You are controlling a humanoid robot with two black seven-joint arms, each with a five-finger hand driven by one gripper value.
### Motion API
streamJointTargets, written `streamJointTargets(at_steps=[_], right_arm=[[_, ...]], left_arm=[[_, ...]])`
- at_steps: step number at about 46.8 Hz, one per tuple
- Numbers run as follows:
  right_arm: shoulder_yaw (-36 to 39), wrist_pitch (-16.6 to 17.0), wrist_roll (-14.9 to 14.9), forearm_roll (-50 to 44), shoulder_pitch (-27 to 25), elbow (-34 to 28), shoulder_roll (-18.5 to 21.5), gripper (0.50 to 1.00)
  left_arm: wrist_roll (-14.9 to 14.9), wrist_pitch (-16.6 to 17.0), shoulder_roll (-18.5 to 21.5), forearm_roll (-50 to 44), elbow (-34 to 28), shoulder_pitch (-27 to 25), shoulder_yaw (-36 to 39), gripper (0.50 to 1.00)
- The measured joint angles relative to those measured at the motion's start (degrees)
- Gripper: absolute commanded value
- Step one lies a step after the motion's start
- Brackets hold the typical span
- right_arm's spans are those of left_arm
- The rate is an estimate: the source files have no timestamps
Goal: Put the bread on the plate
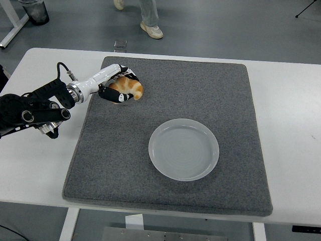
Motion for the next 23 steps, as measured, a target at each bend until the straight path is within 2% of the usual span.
streamJointTargets(at_steps=[10,15,23], right_arm=[[0.0,0.0,0.0,-0.01,0.01,-0.03,0.0,0.954],[0.05,0.0,-0.01,-0.01,0.0,0.0,0.0,0.952],[0.09,0.01,-0.01,0.0,0.0,0.04,0.0,0.952]], left_arm=[[-0.01,-0.66,2.91,0.07,4.85,-3.89,-0.05,0.5],[0.02,-1.14,4.29,0.09,5.38,-8.44,0.22,0.5],[0.09,-3.86,4.44,0.1,5.01,-15.09,0.47,0.5]])
